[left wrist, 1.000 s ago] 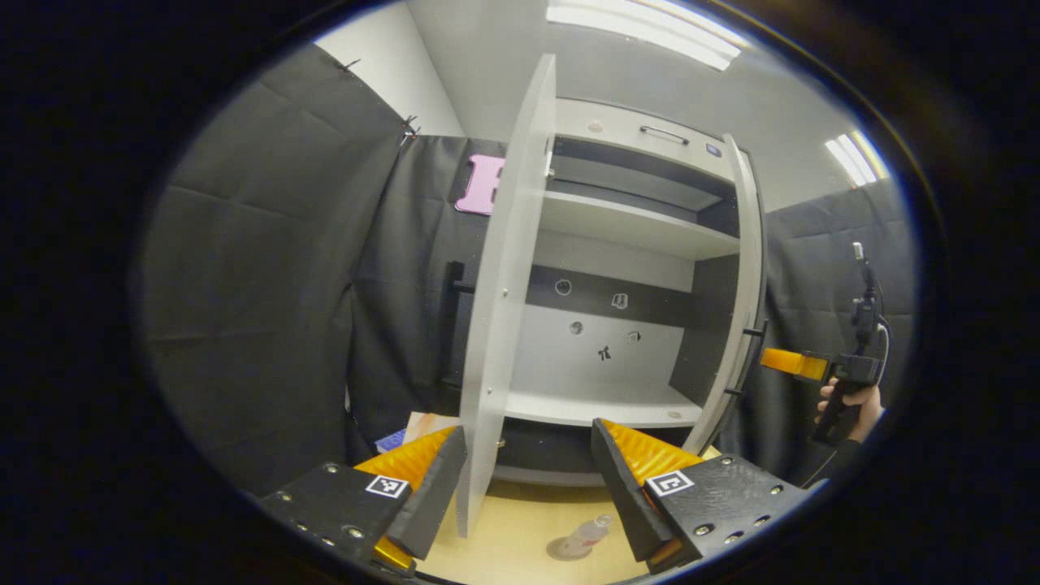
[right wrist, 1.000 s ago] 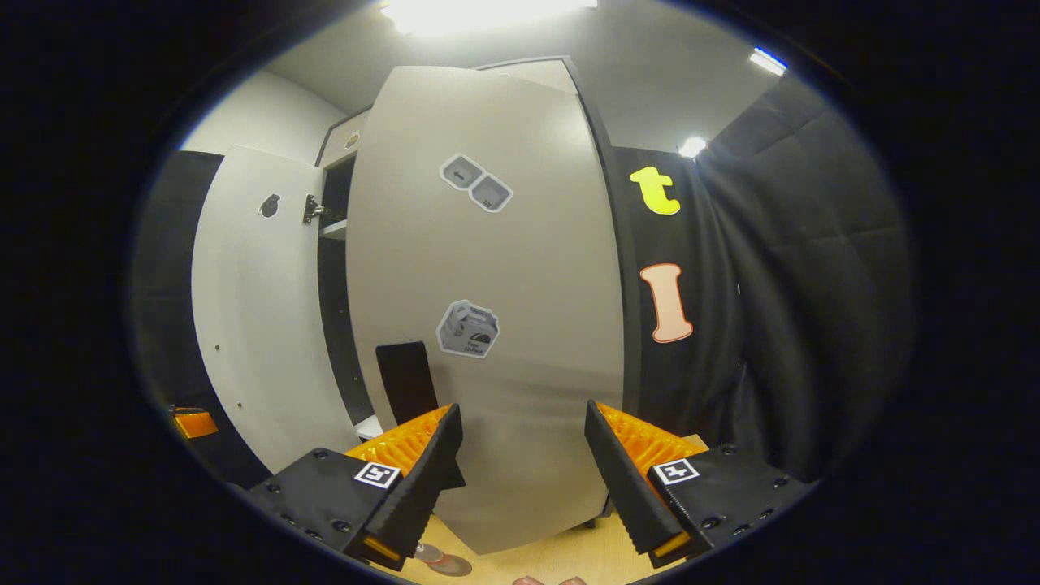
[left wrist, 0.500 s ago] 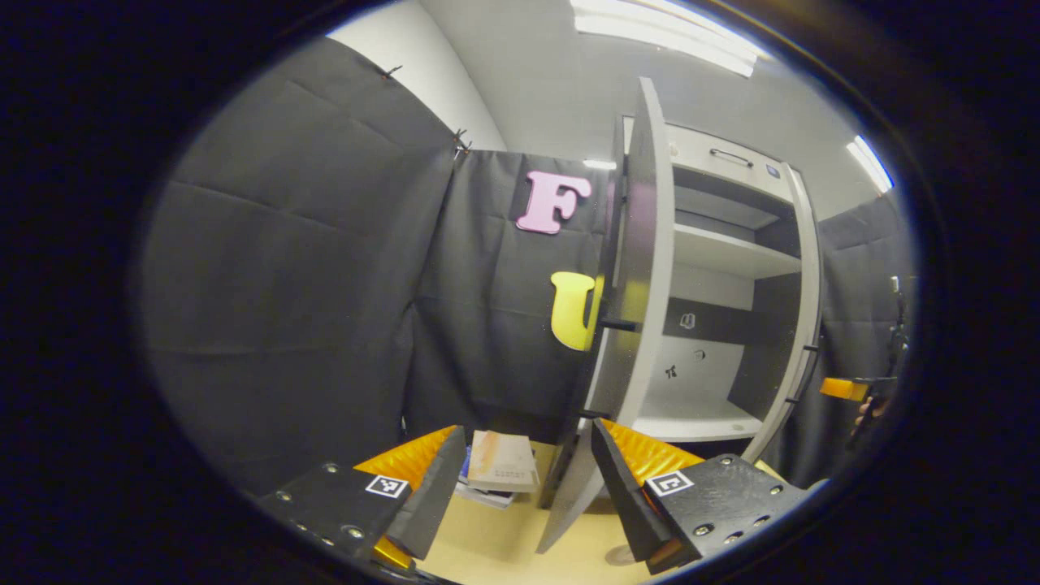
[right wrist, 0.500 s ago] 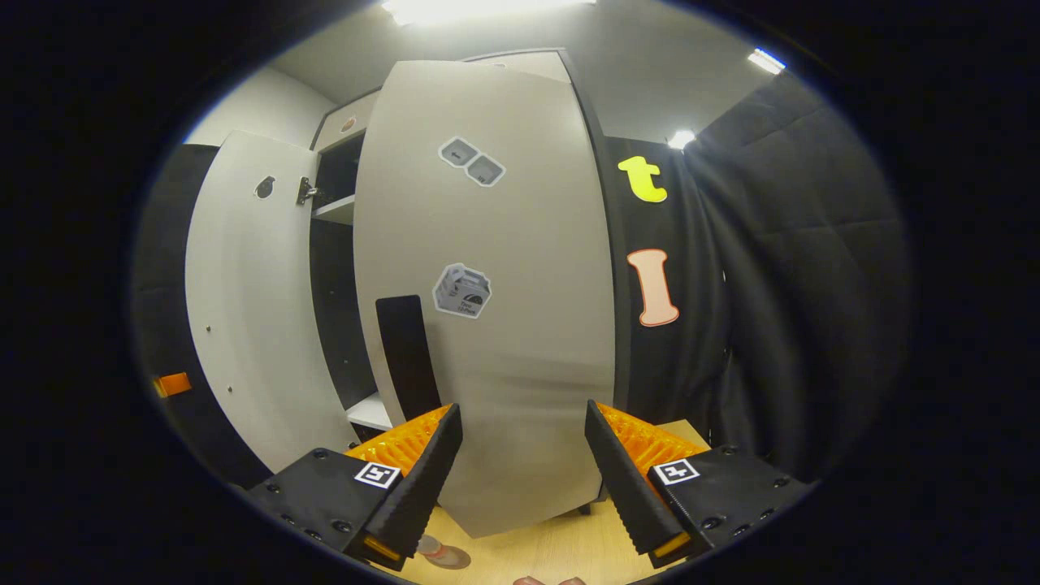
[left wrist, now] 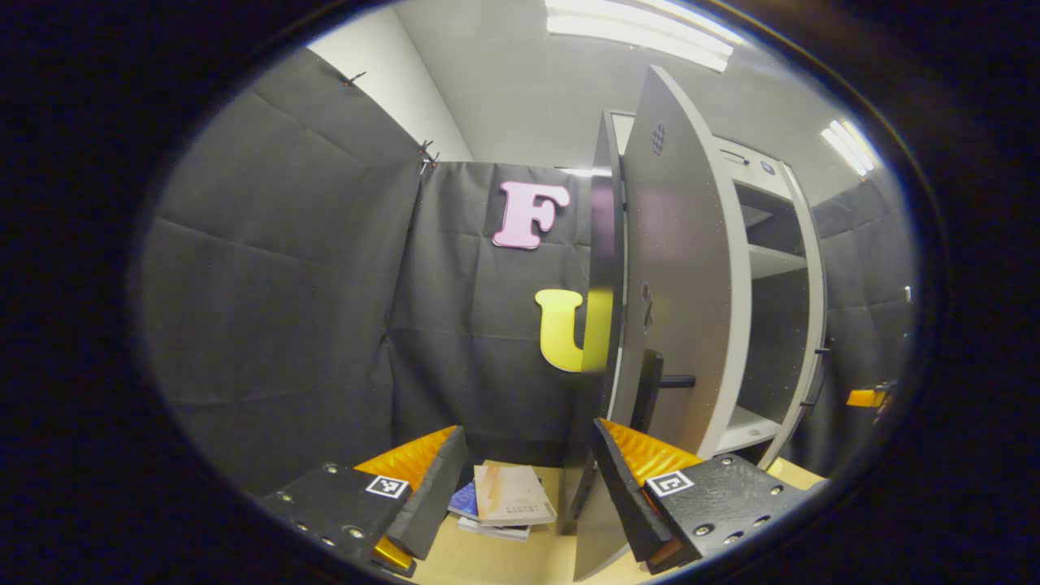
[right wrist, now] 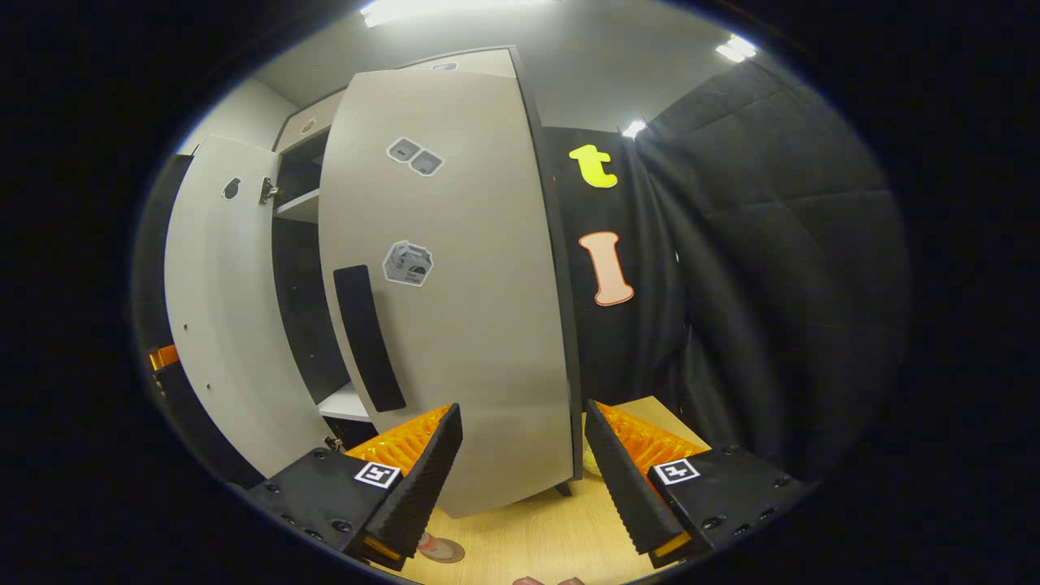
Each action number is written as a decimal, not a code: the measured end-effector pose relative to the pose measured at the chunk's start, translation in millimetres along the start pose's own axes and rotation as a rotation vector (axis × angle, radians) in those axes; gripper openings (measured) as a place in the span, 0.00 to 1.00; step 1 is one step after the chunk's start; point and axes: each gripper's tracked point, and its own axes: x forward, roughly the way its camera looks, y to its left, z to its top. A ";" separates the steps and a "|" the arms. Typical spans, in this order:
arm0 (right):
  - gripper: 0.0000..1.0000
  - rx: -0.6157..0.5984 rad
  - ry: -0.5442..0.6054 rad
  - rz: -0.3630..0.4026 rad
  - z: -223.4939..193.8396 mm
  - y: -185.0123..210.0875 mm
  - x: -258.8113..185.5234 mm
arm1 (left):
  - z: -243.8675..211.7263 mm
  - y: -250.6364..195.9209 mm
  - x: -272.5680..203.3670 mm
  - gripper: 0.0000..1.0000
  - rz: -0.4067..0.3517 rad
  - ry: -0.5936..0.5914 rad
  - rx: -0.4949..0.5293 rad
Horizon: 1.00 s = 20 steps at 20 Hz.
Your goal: Grasp the bottle in the cabinet with the left hand and place it on the coaster, then close the right door with the right hand and the left door with the left hand.
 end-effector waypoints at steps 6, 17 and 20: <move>0.98 0.045 0.003 -0.105 -11.8 -28.8 -17.4 | 0.6 -12.0 35.7 0.90 -0.075 0.008 0.066; 0.98 0.087 0.019 -0.123 -36.6 -27.7 -24.3 | -1.7 -86.3 38.0 0.90 -0.220 0.008 0.090; 0.98 0.080 0.011 -0.145 -35.6 -35.1 -28.6 | -4.2 -115.2 39.3 0.83 -0.266 0.005 0.096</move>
